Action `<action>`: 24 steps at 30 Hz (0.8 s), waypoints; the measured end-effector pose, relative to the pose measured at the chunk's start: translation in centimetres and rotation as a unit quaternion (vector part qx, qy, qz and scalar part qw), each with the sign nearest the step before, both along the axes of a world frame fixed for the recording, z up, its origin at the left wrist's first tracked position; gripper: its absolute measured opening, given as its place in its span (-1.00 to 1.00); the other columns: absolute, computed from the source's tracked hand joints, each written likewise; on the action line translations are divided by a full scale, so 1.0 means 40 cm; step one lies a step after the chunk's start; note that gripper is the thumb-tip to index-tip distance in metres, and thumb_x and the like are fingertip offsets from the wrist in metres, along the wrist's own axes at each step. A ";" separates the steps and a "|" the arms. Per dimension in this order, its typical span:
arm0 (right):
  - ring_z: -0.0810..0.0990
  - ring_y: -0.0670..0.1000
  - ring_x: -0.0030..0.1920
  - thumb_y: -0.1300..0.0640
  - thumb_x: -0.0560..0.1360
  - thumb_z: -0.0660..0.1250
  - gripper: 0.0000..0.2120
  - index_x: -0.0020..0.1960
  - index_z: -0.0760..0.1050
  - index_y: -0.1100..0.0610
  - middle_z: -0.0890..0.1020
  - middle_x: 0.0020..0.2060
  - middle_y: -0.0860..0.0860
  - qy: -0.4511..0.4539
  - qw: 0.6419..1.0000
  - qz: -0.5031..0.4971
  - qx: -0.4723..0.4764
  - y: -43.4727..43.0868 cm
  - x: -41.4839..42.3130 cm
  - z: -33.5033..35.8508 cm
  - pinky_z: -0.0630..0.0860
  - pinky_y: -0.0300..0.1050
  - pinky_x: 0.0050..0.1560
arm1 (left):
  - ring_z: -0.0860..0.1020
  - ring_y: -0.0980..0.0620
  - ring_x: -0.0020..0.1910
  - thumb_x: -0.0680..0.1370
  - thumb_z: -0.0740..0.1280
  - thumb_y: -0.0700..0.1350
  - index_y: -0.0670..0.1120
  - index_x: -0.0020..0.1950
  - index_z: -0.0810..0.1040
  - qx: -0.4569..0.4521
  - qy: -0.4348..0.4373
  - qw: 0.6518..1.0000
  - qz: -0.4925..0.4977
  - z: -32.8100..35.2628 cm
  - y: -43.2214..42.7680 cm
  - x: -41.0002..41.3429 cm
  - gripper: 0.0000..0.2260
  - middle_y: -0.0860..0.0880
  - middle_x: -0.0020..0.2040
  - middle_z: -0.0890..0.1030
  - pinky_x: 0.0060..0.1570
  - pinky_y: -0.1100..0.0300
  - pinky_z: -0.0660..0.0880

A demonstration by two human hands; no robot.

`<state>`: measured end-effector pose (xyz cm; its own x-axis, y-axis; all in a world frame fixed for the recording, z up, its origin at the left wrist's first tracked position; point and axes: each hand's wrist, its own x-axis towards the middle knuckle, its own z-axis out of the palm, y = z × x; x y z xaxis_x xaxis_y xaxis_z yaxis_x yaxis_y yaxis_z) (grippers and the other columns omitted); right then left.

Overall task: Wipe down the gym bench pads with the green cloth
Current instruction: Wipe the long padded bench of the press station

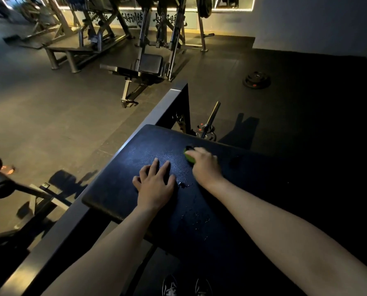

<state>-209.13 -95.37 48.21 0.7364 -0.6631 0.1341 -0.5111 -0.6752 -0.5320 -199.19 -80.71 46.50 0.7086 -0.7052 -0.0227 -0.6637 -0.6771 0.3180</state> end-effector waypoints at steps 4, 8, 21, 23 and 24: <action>0.61 0.22 0.08 0.15 0.55 0.18 -0.68 0.22 0.60 -0.04 0.61 0.17 0.04 -0.025 0.995 0.100 0.015 0.063 -0.034 -0.008 0.57 0.06 0.06 | 0.04 -0.04 0.53 0.62 0.09 0.24 0.26 0.54 0.25 -0.004 0.000 1.000 -0.005 -0.004 0.003 0.005 -0.54 0.04 0.63 0.15 0.40 -0.19 -0.02; 0.46 0.21 0.34 0.40 0.44 0.14 -0.46 0.34 0.54 0.10 0.49 0.36 0.15 -0.037 0.999 -0.004 0.023 -0.079 -0.028 -0.019 0.39 0.07 0.38 | 0.06 -0.03 0.52 0.63 0.12 0.25 0.28 0.51 0.29 -0.010 0.001 1.000 -0.006 0.002 0.005 0.004 -0.57 0.05 0.62 0.16 0.40 -0.20 -0.01; 0.59 0.25 0.11 0.24 0.58 0.20 -0.69 0.24 0.60 0.10 0.60 0.19 0.12 -0.028 0.999 0.030 0.013 0.114 -0.046 0.008 0.51 0.08 0.14 | -0.03 -0.04 0.58 0.66 0.03 0.21 0.23 0.56 0.20 -0.009 0.009 0.999 -0.035 -0.008 0.020 0.002 -0.55 0.01 0.64 0.10 0.44 -0.18 -0.07; 0.60 0.22 0.09 0.15 0.61 0.20 -0.73 0.21 0.62 0.06 0.61 0.17 0.09 -0.036 0.997 0.069 0.024 0.163 -0.066 0.013 0.54 0.09 0.11 | -0.03 -0.05 0.59 0.66 0.04 0.17 0.21 0.58 0.19 -0.010 0.010 0.999 -0.043 -0.009 0.027 -0.002 -0.54 0.00 0.64 0.10 0.47 -0.18 -0.06; 0.61 0.21 0.10 0.14 0.60 0.19 -0.71 0.20 0.62 0.04 0.62 0.17 0.07 -0.029 0.996 0.080 0.029 0.170 -0.074 0.018 0.55 0.08 0.11 | -0.01 -0.05 0.60 0.67 0.06 0.15 0.20 0.58 0.21 -0.013 0.009 0.999 -0.049 -0.009 0.033 -0.005 -0.55 0.00 0.64 0.11 0.48 -0.16 -0.06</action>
<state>-212.07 -88.55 48.92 0.8255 -0.5456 0.1448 -0.3666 -0.7132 -0.5974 -199.39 -79.37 46.15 0.6358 -0.7717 -0.0160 -0.7205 -0.6007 0.3464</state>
